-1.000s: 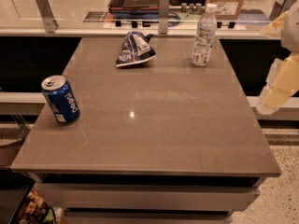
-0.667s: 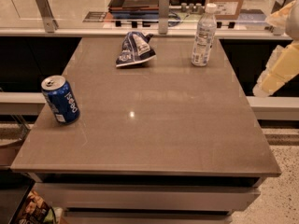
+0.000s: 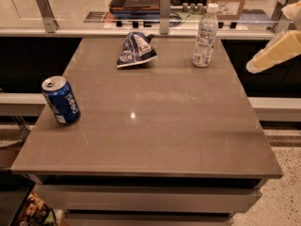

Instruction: Move blue plastic bottle near pepsi can

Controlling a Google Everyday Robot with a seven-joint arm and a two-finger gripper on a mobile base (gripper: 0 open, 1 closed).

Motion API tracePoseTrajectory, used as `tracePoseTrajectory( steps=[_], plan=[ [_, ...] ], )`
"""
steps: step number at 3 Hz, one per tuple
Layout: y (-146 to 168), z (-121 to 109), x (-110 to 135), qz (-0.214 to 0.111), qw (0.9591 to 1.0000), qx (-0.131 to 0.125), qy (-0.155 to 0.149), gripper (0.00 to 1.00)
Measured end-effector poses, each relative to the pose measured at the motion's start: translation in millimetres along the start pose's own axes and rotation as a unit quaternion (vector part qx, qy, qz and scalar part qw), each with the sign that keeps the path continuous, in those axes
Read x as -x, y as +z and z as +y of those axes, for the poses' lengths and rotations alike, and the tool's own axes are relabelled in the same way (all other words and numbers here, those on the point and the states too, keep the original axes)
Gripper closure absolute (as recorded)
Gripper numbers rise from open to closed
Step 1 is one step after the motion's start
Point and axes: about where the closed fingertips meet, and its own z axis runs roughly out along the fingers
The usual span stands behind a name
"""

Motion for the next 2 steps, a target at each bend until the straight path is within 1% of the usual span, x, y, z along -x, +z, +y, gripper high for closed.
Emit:
tracePoseTrajectory(
  steps=[1,2],
  plan=[
    [24,-22,2,-0.061,0.9952,-0.029,0.070,0.00],
    [50,-35,19,-0.105,0.9851,-0.060,0.122,0.00]
  ],
)
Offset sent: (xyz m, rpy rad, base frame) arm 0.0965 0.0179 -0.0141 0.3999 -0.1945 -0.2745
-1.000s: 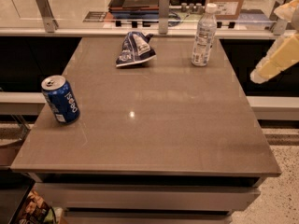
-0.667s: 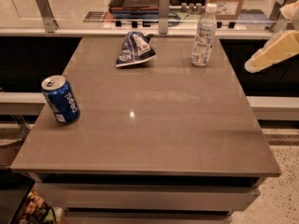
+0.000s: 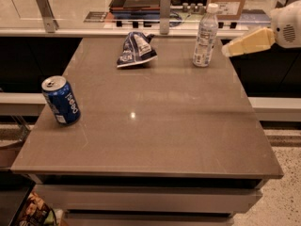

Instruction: Move blue plastic bottle near pepsi can

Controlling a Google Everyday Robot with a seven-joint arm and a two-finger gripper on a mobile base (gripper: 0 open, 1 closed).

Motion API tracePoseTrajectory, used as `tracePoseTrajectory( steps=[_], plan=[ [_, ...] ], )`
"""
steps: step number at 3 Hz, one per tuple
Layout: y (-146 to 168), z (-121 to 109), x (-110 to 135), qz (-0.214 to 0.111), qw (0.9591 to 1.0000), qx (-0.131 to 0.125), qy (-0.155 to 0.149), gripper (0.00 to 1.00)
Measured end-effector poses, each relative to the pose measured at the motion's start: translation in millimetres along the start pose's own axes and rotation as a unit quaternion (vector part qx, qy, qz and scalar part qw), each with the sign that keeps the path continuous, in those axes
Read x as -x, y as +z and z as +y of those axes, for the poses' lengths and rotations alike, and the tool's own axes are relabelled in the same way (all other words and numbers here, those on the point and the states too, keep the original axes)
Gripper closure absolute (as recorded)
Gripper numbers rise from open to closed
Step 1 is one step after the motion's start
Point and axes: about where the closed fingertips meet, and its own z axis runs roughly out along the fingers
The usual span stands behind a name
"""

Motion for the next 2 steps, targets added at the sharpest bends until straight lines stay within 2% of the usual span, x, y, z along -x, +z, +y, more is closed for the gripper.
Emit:
tracePoseTrajectory(
  steps=[1,2],
  plan=[
    [24.9,3.7,22.2,-0.016,0.9995,-0.020,0.019,0.00],
    [25.0,3.9,22.3,-0.017,0.9995,-0.020,0.019,0.00]
  ],
)
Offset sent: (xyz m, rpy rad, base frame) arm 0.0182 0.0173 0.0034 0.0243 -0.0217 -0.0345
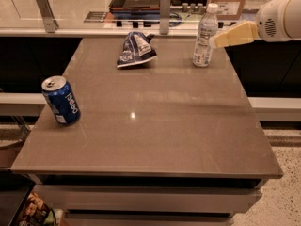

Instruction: Move blue plastic bottle near pepsi can

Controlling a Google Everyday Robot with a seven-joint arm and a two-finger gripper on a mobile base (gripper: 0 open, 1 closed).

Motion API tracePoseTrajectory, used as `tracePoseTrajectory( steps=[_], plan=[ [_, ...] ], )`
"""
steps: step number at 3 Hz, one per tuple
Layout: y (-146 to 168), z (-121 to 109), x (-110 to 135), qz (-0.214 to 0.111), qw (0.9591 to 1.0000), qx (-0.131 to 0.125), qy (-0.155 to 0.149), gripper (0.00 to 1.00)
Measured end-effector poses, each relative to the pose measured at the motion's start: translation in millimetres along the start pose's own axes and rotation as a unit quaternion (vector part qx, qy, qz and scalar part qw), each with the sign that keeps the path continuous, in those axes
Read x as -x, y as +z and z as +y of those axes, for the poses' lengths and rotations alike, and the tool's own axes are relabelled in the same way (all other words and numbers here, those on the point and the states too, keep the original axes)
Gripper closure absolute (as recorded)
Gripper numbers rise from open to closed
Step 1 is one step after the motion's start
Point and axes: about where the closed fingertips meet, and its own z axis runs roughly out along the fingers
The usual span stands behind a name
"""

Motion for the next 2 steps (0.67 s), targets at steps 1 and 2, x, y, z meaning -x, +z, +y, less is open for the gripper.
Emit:
tracePoseTrajectory(
  steps=[1,2],
  plan=[
    [17,-2,-2,-0.009,0.9999,0.001,0.008,0.00],
    [41,-6,-2,-0.034,0.9991,0.000,0.024,0.00]
  ],
)
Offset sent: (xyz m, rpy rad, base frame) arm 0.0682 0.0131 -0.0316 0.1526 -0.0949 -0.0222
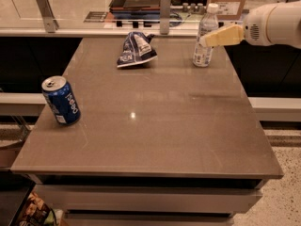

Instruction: Move blue plastic bottle near pepsi can

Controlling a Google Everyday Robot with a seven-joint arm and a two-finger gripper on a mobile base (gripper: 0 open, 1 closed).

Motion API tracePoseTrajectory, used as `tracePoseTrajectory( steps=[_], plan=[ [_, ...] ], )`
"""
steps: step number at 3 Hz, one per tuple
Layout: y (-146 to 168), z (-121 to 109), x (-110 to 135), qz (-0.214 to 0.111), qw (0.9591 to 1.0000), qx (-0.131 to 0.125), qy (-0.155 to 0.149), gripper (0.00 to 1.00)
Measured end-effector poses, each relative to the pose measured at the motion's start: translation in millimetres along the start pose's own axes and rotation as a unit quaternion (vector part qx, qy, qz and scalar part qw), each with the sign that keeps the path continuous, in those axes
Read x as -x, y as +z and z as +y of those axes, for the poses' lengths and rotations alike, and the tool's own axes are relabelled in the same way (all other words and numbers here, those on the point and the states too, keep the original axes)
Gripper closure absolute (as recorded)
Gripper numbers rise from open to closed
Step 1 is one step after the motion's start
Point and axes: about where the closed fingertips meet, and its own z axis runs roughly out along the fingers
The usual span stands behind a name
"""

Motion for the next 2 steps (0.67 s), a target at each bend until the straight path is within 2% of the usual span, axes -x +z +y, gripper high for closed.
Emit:
tracePoseTrajectory(
  steps=[2],
  plan=[
    [56,-10,-8,-0.059,0.9974,-0.002,0.041,0.00]
  ],
)
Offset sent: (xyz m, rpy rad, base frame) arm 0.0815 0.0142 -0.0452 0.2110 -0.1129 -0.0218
